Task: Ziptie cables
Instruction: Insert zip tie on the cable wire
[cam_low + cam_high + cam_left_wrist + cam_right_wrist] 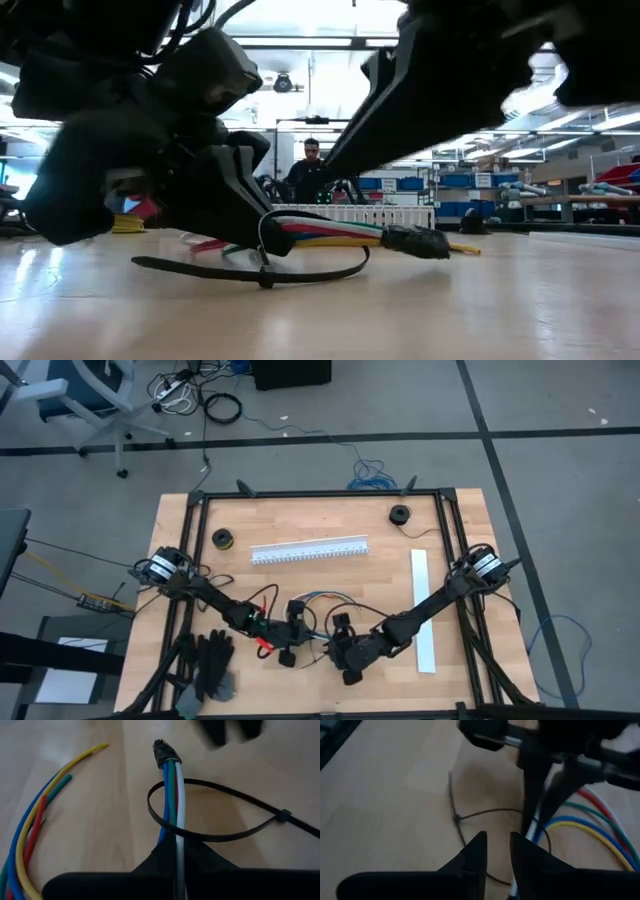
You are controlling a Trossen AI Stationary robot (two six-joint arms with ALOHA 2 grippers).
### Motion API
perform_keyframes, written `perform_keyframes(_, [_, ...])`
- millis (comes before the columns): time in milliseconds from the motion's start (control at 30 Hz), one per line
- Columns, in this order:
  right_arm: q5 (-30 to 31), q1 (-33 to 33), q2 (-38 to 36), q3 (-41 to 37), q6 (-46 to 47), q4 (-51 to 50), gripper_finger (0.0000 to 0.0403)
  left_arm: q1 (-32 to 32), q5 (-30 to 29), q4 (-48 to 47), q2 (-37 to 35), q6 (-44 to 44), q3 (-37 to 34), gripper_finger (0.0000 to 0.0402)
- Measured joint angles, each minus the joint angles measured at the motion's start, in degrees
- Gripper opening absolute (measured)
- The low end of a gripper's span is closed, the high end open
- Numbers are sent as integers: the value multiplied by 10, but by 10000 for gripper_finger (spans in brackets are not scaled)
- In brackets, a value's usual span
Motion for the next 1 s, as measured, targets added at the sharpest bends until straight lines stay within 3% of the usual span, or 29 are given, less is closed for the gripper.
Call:
perform_keyframes(167, [-7, -2, 0, 18, 1, -1, 73, 12, -19, -9, 0, -4, 0, 0])
perform_keyframes(533, [-26, -10, 0, 18, -4, -70, 72, 41, -21, 65, 0, -31, 0, 0])
perform_keyframes(667, [-45, -23, 2, 18, -12, -42, 72, 47, -21, 61, 0, -36, 0, 0])
perform_keyframes(867, [-92, -40, 79, 73, -45, -51, 74, 52, -21, 58, 0, -34, 0, 0])
perform_keyframes(1000, [-49, -38, 118, 140, -62, -119, 75, 55, -22, 53, 0, -34, 0, 0])
